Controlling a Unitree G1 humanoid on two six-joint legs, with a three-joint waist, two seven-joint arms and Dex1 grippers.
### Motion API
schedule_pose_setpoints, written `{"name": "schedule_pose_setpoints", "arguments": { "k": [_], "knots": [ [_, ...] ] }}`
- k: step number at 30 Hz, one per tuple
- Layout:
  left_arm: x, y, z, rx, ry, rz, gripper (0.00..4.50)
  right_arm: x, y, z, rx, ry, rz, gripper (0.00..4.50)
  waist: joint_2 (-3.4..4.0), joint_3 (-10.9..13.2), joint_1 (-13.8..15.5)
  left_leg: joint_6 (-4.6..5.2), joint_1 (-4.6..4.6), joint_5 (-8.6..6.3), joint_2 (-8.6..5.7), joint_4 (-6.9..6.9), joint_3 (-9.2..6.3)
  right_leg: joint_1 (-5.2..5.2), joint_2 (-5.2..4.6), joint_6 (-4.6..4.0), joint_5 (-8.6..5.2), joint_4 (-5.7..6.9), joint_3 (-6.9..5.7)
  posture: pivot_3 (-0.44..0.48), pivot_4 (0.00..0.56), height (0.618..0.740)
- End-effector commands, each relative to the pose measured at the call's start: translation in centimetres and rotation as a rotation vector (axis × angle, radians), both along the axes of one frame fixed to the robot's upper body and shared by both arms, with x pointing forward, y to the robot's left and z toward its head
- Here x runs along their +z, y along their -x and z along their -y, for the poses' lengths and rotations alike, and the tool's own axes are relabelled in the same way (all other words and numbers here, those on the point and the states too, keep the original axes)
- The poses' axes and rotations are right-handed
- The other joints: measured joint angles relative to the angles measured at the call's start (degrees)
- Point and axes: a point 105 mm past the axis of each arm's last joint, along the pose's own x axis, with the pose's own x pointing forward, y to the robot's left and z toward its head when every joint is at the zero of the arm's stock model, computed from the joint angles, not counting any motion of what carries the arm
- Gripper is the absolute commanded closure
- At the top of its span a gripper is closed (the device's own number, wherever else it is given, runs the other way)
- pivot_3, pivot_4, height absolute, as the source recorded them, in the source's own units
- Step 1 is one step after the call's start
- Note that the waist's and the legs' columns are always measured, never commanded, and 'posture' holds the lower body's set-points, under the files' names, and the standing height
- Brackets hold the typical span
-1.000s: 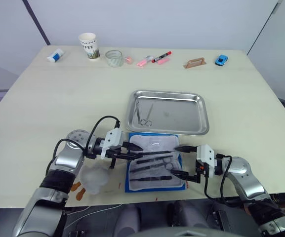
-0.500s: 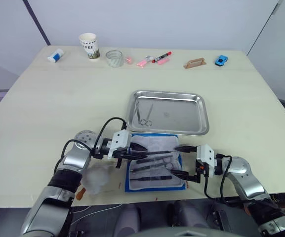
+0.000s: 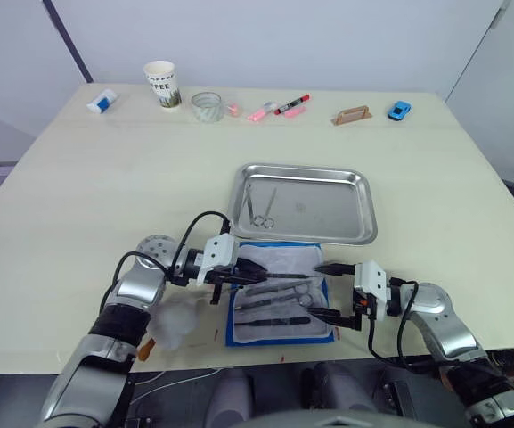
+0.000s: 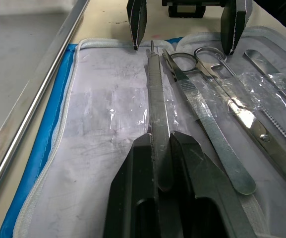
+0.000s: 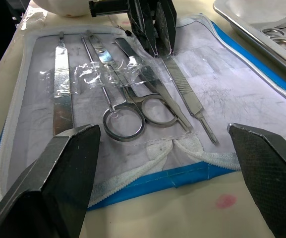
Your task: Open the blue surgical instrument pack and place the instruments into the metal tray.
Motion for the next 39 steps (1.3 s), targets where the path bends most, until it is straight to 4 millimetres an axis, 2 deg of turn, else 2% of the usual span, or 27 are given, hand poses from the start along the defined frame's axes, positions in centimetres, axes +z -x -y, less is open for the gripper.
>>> {"name": "schedule_pose_setpoints", "arguments": {
  "k": [1, 15, 25, 39],
  "knots": [
    [-0.6, 0.7, 0.2, -0.025, -0.034, -0.028, 4.41, -7.5, 3.6, 1.2, 0.011, 0.192, -0.294, 0.0, -0.01, -0.01, -0.01, 0.0, 0.0, 0.0, 0.0, 0.0, 0.0, 0.0, 0.0, 0.0, 0.0, 0.0, 0.0, 0.0, 0.15, 0.74],
    [1.9, 0.2, 1.3, -0.069, -0.102, 0.001, 4.41, -7.8, 3.7, 1.3, 0.031, 0.225, -0.31, 0.0, -0.03, -0.02, -0.08, 0.0, 0.0, 0.0, 0.0, 0.01, 0.02, -0.01, 0.21, -0.01, 0.0, 0.02, 0.03, 0.0, 0.15, 0.74],
    [3.3, 0.5, 1.4, -0.086, -0.133, 0.002, 4.41, -8.3, 3.5, 1.6, 0.017, 0.276, -0.336, 0.0, -0.03, -0.02, -0.34, 0.0, 0.02, 0.0, 0.08, 0.01, 0.01, -0.01, 0.23, -0.09, 0.04, 0.06, 0.06, 0.0, 0.15, 0.74],
    [4.0, 0.0, 0.2, -0.059, -0.185, -0.002, 4.41, -8.5, 3.5, 1.6, 0.009, 0.288, -0.35, 0.0, -0.03, -0.02, -0.38, 0.01, 0.05, 0.01, 0.13, 0.03, 0.01, -0.02, 0.35, -0.28, -0.03, 0.1, 0.07, 0.0, 0.15, 0.74]
  ]
}}
